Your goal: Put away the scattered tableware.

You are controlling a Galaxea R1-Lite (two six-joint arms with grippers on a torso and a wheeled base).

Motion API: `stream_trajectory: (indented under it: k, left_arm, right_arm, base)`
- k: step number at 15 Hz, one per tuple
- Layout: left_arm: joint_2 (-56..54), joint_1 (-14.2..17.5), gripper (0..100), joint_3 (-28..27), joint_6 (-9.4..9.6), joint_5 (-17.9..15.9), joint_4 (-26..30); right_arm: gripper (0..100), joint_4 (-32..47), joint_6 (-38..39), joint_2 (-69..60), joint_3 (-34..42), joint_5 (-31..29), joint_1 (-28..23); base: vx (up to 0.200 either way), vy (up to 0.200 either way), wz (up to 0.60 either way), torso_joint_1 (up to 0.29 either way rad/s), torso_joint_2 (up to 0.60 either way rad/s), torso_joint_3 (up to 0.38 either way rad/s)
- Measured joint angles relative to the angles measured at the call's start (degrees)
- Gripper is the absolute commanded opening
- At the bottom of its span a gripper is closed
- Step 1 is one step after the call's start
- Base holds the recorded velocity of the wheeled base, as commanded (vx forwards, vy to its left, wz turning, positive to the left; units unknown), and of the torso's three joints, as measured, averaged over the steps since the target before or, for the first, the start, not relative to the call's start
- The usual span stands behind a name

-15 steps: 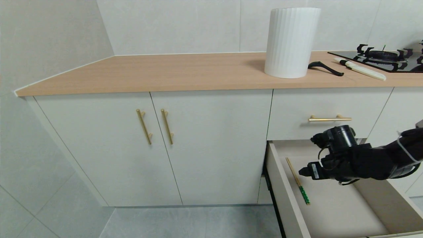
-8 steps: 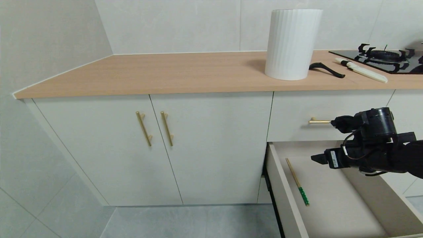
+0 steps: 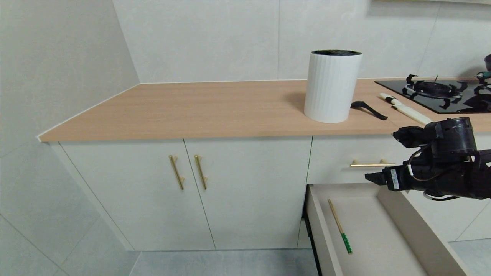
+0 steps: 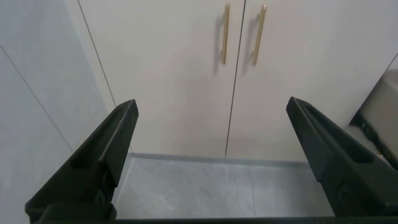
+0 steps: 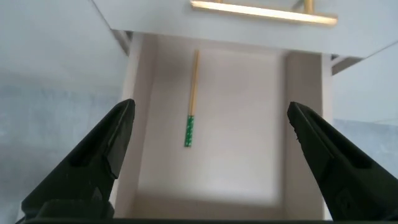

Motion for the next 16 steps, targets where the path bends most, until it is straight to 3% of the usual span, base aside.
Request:
stream_trajectory:
  k: [13, 16]
  left_arm:
    - [0.0, 0.0, 100, 0.0, 0.00, 0.0, 0.1]
    - [0.0, 0.0, 100, 0.0, -0.02, 0.0, 0.0]
  right_arm:
    - [100, -0.2, 0.0, 0.2, -0.3, -0.1, -0.1]
    - [100, -0.5, 0.0, 0.4, -0.4, -0.1, -0.5]
  base:
    - [0.000, 0.000, 0.00, 0.188, -0.50, -0.308]
    - [0.000, 0.000, 0.00, 0.085, -0.21, -0.116]
